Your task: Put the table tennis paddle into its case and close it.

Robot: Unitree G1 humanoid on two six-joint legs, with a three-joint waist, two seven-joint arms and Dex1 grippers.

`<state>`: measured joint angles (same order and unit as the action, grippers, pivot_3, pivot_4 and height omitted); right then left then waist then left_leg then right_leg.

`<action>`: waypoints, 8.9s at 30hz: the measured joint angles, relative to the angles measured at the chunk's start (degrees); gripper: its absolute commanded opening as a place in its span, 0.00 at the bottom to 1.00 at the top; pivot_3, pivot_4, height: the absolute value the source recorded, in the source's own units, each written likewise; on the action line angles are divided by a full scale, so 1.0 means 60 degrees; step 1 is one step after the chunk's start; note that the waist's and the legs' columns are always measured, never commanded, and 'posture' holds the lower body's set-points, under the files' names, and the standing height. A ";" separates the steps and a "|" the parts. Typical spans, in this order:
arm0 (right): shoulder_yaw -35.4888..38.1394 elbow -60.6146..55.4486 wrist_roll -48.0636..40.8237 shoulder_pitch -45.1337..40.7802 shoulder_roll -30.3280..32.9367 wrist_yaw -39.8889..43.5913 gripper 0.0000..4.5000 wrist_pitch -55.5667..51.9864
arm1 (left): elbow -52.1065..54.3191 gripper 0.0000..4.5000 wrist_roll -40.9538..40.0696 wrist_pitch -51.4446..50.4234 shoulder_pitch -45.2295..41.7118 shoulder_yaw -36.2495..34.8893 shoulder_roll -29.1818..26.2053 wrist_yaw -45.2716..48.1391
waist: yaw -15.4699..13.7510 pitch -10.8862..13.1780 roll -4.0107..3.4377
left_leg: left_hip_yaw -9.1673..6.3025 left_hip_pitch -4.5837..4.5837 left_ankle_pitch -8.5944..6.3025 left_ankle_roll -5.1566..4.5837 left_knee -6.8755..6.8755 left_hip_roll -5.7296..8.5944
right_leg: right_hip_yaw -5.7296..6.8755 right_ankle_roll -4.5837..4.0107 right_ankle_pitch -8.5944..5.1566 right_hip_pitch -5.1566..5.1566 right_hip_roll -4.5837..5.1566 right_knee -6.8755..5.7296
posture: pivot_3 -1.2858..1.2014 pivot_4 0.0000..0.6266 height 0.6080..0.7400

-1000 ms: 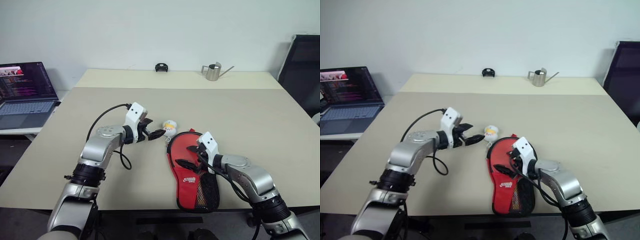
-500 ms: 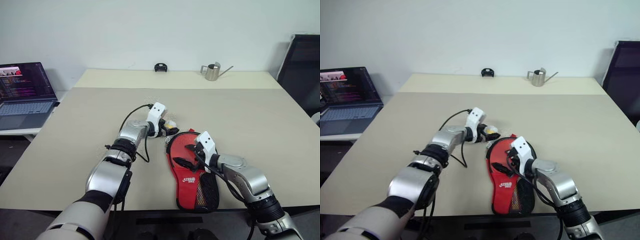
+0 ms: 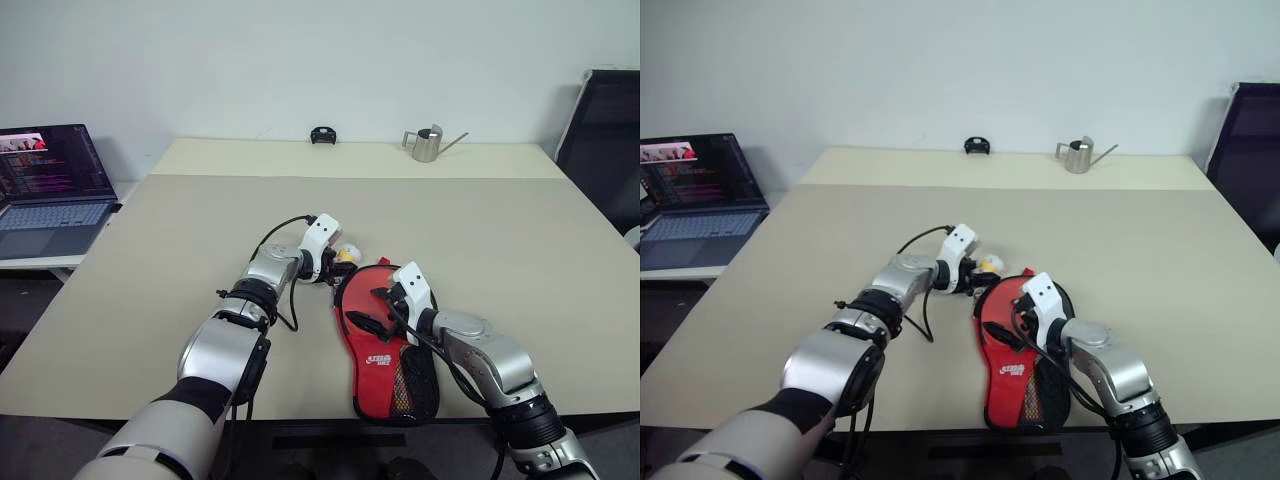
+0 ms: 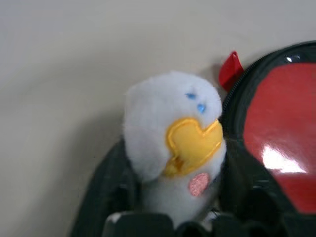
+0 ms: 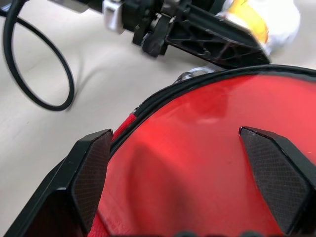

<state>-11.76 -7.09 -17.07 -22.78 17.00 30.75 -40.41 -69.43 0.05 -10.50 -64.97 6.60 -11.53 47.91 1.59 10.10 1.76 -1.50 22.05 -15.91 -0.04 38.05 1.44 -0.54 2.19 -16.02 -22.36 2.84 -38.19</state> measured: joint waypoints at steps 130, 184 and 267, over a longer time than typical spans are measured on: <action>0.0560 -0.3050 0.0649 0.2374 0.0071 -0.1560 1.00 -0.1992 | -0.1544 0.91 0.3054 0.3175 -0.1872 -0.0383 0.0378 -0.2654 | -0.0155 -0.0137 0.0102 | -0.0023 -0.0091 0.0005 0.0009 0.0006 0.0030 | 0.0042 0.0041 -0.0025 0.0064 0.0013 -0.0080 | 0.52 0.24 1.00; 0.4346 -0.2428 -0.2905 0.0144 0.3060 -0.0393 1.00 -0.2911 | 0.5137 0.91 0.0042 0.1152 0.2911 0.2190 0.0541 0.2626 | -0.0259 -0.0071 -0.0031 | -0.0207 0.0121 0.0008 0.0003 0.0060 0.0045 | 0.0182 0.0017 -0.0018 0.0016 0.0034 0.0014 | 0.52 0.24 1.00; 0.2478 1.0324 0.2018 -0.5692 0.0040 -0.0397 0.15 0.3674 | 0.3723 0.92 0.0093 0.2490 0.3023 0.2184 0.0893 0.1969 | -0.0073 -0.0138 -0.0136 | -0.0211 -0.0053 0.0014 0.0000 0.0120 0.0075 | 0.0170 0.0014 -0.0022 0.0157 0.0051 -0.0105 | 0.52 0.24 1.00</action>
<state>3.11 54.86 -4.96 -56.93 17.24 28.37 -18.37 -47.09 0.61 4.44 -46.83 19.70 -6.17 59.72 1.14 9.27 0.94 -2.77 21.73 -15.82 -0.04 38.78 1.89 0.48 2.27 -16.15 -21.41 3.15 -38.82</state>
